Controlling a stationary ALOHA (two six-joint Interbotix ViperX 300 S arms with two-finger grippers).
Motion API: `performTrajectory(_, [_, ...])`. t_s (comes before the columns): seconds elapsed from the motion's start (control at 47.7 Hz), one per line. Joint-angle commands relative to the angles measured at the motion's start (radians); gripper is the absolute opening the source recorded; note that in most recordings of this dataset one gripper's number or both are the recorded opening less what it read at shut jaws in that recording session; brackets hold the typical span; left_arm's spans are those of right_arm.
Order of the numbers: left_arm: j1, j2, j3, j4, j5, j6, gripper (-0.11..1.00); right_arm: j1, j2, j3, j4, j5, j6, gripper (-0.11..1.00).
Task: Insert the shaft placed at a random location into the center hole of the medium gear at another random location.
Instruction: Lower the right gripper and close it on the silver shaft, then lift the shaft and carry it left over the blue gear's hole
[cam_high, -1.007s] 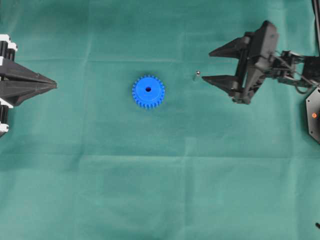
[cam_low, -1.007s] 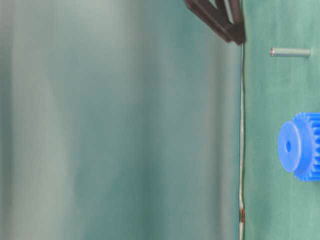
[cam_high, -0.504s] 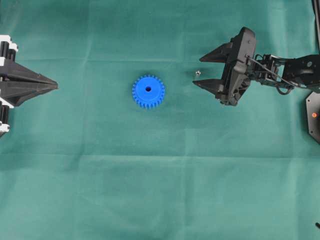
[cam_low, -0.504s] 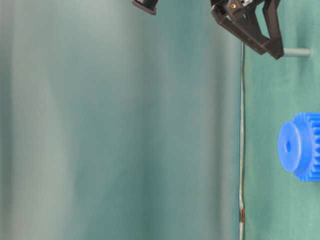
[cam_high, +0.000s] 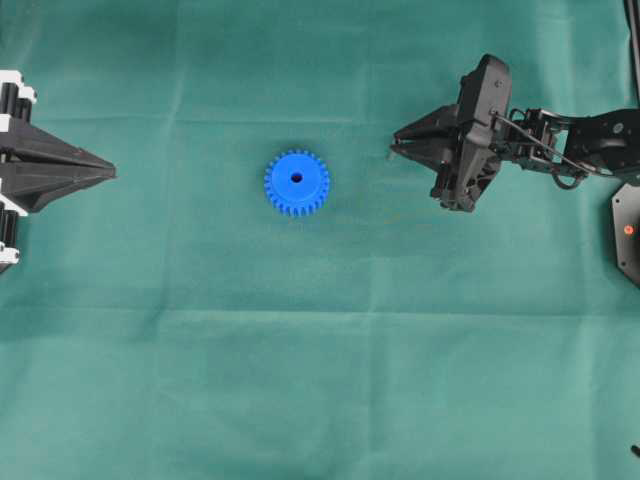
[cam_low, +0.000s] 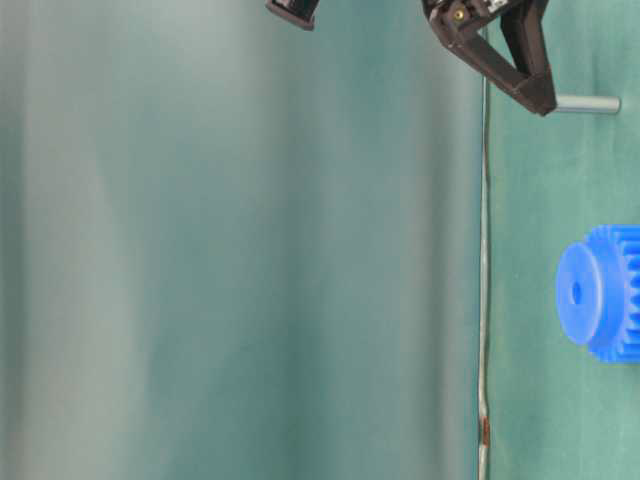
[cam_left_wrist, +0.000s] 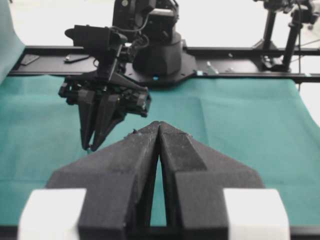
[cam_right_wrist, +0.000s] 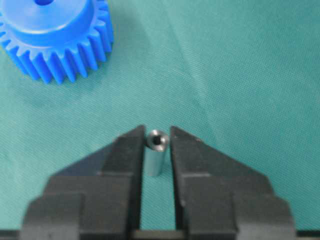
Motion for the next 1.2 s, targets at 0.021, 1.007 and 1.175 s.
performTrajectory(0.021, [0.0, 0.006, -0.023, 0.003, -0.005, -0.002, 0.0, -0.005, -0.009, -0.017, -0.002, 0.0, -0.005, 0.13])
performTrajectory(1.007, [0.0, 0.006, -0.023, 0.003, -0.003, -0.003, 0.0, 0.015, -0.29, -0.08, -0.002, 0.287, 0.006, 0.13])
performTrajectory(1.175, [0.002, 0.008, -0.023, 0.003, -0.002, -0.003, 0.0, 0.015, -0.278, -0.086, -0.002, 0.285, 0.006, 0.13])
